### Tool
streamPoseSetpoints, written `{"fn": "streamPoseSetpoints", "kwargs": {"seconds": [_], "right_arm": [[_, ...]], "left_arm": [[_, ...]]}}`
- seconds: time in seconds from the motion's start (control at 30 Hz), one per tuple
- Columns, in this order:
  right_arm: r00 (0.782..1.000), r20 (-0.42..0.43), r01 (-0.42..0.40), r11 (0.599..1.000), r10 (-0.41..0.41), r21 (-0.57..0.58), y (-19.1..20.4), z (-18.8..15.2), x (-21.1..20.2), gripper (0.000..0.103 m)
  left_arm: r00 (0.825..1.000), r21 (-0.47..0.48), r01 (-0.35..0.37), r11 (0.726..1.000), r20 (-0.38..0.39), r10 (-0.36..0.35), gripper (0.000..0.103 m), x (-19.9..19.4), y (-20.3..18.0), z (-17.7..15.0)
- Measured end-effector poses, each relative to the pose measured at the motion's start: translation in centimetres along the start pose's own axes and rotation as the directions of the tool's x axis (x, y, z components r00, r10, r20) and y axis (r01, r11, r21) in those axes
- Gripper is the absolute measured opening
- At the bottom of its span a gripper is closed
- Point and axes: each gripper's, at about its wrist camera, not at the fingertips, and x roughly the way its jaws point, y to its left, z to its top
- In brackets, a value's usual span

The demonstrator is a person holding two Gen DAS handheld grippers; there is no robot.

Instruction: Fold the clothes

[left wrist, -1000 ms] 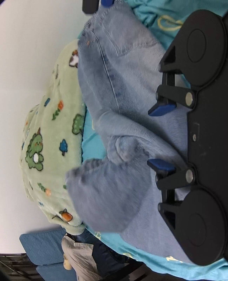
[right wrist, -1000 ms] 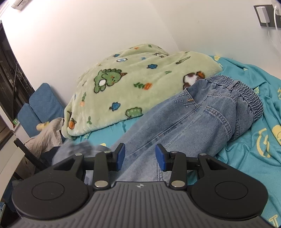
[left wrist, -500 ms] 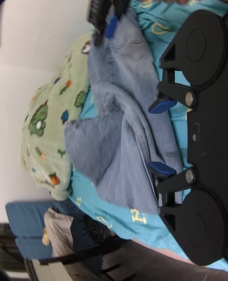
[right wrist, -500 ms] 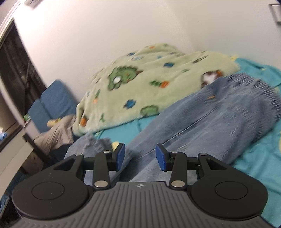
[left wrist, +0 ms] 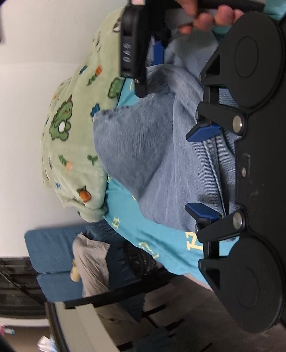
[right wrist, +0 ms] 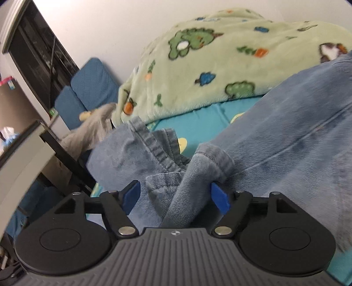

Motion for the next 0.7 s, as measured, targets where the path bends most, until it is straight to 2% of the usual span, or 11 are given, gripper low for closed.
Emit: {"fn": "streamPoseSetpoints", "kwargs": {"seconds": [0.13, 0.17, 0.2, 0.27, 0.3, 0.4, 0.47, 0.53, 0.6, 0.63, 0.7], "right_arm": [[0.998, -0.035, 0.053, 0.993, -0.057, -0.110, 1.3, -0.8, 2.1, 0.075], [0.997, -0.028, 0.064, 0.988, -0.069, -0.140, 1.6, -1.1, 2.1, 0.070], [0.997, -0.025, 0.069, 0.985, -0.074, -0.157, 1.7, -1.3, 2.0, 0.063], [0.996, -0.020, 0.080, 0.984, -0.084, -0.160, 1.7, -1.3, 1.5, 0.026], [0.995, -0.013, 0.096, 0.985, -0.098, -0.141, 1.5, -1.1, 1.1, 0.021], [0.994, 0.049, 0.097, 0.991, -0.093, -0.089, 1.0, -0.3, -1.0, 0.016], [0.988, 0.124, 0.101, 0.991, -0.090, -0.085, 1.2, 0.0, -3.0, 0.015], [0.968, 0.236, 0.110, 0.990, -0.088, -0.083, 1.4, 0.1, -5.9, 0.014], [0.943, 0.305, 0.152, 0.987, -0.131, -0.046, 0.9, 0.2, -8.0, 0.014], [0.940, 0.299, 0.172, 0.985, -0.163, -0.005, 0.1, 0.1, -8.5, 0.014], [0.951, 0.229, 0.195, 0.977, -0.210, 0.084, -2.2, -0.6, -8.6, 0.014]], "left_arm": [[0.999, -0.034, -0.039, 0.999, -0.008, 0.038, 0.058, 0.6, 0.8, 0.0], [0.999, -0.044, -0.041, 0.998, -0.013, 0.040, 0.058, 0.8, 0.9, 0.0], [0.999, -0.057, -0.040, 0.998, -0.019, 0.039, 0.058, 0.9, 1.1, 0.0], [0.999, -0.082, -0.043, 0.996, -0.023, 0.041, 0.058, 1.0, 1.5, 0.1], [0.999, -0.088, -0.045, 0.995, -0.020, 0.043, 0.058, 1.0, 1.6, 0.1], [0.998, -0.101, -0.058, 0.993, -0.002, 0.058, 0.058, 0.6, 1.9, 0.3], [0.998, -0.121, -0.052, 0.991, 0.014, 0.054, 0.058, 0.2, 2.2, 0.4], [0.999, -0.141, -0.043, 0.989, 0.025, 0.047, 0.058, -0.2, 2.4, 0.4], [0.999, -0.141, -0.042, 0.989, 0.020, 0.046, 0.058, -0.2, 2.4, 0.4], [0.999, -0.132, -0.047, 0.990, 0.016, 0.049, 0.058, -0.1, 2.3, 0.3], [0.998, -0.110, -0.057, 0.992, 0.006, 0.058, 0.058, 0.2, 2.0, 0.2]]}}
